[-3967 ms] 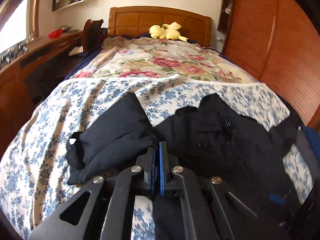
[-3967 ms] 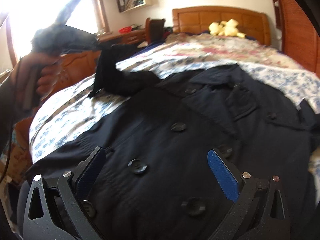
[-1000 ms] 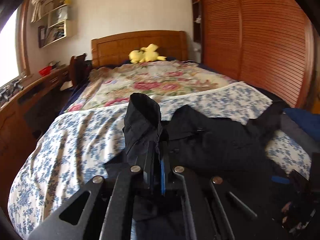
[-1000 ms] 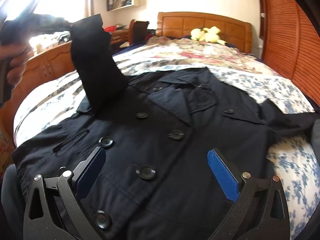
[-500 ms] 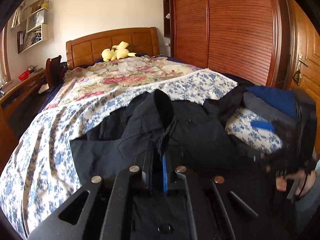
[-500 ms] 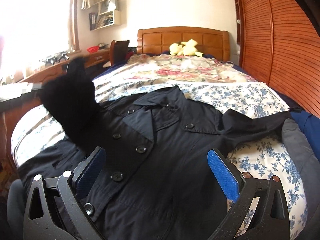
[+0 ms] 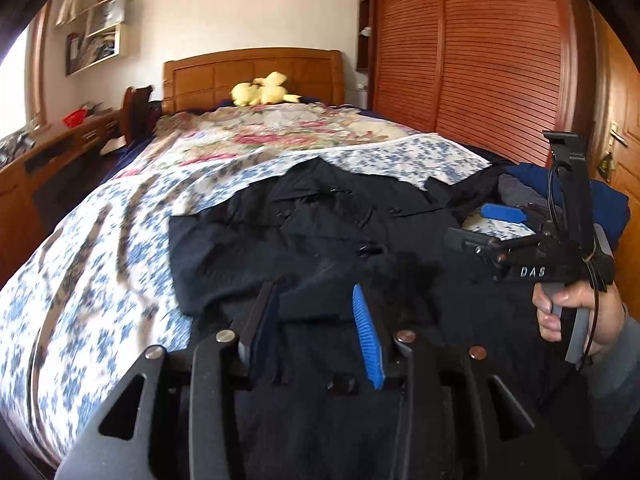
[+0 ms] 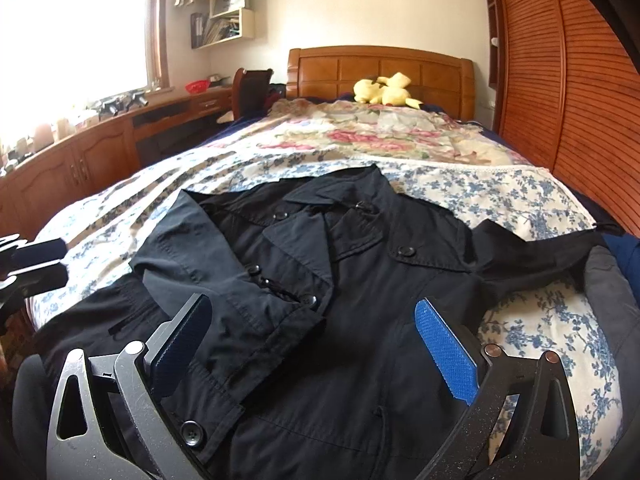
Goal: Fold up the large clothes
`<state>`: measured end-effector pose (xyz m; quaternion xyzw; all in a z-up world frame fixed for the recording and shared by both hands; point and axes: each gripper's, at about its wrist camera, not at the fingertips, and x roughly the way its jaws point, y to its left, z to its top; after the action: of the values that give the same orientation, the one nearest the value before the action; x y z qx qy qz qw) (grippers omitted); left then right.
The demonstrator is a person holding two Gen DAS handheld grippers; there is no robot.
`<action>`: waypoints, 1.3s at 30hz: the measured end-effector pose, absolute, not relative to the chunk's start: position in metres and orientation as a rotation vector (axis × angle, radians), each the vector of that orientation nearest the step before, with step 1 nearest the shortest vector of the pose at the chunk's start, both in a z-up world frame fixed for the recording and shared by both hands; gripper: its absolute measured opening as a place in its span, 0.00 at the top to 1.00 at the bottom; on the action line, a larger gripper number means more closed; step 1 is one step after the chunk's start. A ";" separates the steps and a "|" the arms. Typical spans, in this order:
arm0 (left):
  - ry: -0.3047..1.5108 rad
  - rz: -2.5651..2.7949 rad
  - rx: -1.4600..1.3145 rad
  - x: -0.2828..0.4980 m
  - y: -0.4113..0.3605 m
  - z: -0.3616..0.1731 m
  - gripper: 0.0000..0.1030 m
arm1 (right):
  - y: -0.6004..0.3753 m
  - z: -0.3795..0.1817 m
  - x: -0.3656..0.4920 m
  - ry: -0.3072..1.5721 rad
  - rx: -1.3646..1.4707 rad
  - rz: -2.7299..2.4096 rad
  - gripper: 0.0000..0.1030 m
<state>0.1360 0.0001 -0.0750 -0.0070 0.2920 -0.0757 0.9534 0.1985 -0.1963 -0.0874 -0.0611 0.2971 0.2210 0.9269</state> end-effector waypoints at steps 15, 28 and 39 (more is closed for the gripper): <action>0.622 -0.029 -0.076 0.104 0.066 -0.106 0.64 | -0.170 -0.138 0.225 0.751 -0.140 0.486 0.00; 0.612 -0.009 -0.090 0.094 0.083 -0.110 0.63 | -0.151 -0.161 0.225 0.827 -0.161 0.558 0.02; 0.627 -0.015 -0.075 0.097 0.076 -0.113 0.63 | -0.131 -0.170 0.215 0.831 -0.261 0.626 0.59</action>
<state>0.0974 0.0760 -0.1130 -0.0367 0.3083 -0.0076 0.9506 0.2153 -0.1305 -0.1703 -0.1243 0.3957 0.2983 0.8597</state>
